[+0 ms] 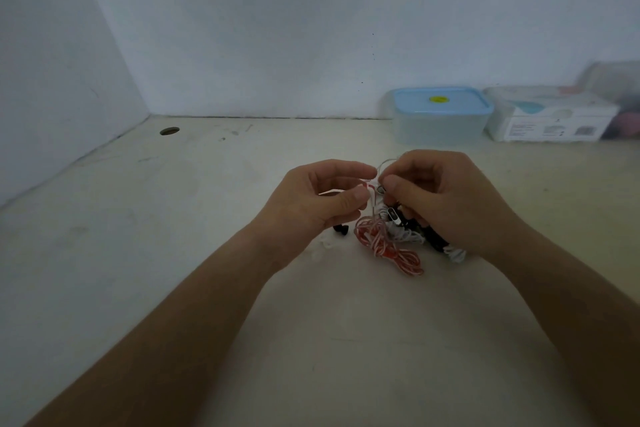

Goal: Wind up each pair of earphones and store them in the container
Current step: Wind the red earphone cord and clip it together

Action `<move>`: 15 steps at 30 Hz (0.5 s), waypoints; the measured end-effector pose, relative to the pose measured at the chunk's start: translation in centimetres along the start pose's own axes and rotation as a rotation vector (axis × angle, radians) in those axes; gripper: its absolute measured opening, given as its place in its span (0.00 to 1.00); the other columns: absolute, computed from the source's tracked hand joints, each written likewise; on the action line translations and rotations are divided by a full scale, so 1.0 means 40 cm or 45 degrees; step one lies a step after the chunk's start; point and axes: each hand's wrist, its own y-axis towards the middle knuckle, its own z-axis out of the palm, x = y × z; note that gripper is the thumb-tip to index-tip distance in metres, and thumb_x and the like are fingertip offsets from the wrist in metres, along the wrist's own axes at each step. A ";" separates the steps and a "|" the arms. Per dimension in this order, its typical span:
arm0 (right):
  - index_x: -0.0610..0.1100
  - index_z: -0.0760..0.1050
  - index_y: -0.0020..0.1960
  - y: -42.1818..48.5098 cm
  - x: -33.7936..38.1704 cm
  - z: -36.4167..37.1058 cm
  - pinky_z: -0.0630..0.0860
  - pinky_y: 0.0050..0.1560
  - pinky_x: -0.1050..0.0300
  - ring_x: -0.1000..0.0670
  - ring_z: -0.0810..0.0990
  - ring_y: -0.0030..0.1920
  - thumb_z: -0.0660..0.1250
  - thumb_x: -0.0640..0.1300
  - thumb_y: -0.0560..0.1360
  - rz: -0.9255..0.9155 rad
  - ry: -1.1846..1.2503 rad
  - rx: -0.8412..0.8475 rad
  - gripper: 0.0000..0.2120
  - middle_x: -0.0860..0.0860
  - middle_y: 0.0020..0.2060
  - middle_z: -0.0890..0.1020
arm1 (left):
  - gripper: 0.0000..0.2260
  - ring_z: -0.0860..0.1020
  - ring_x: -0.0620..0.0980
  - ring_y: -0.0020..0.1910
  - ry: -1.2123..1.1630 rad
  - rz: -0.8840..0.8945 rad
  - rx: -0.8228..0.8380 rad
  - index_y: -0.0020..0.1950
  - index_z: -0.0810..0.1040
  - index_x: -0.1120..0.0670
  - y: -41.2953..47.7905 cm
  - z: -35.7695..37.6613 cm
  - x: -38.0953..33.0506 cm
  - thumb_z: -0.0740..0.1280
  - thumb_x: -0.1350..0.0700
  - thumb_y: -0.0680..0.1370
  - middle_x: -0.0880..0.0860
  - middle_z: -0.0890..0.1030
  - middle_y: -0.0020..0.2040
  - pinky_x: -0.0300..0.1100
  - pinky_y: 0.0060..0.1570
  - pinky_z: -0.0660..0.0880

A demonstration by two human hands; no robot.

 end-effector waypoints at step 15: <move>0.55 0.71 0.33 -0.018 0.030 0.021 0.65 0.32 0.70 0.61 0.75 0.30 0.73 0.57 0.70 -0.037 -0.861 0.295 0.14 0.59 0.27 0.75 | 0.05 0.78 0.42 0.38 0.169 0.055 -0.058 0.51 0.83 0.54 0.005 0.013 0.000 0.72 0.59 0.76 0.47 0.82 0.39 0.37 0.40 0.76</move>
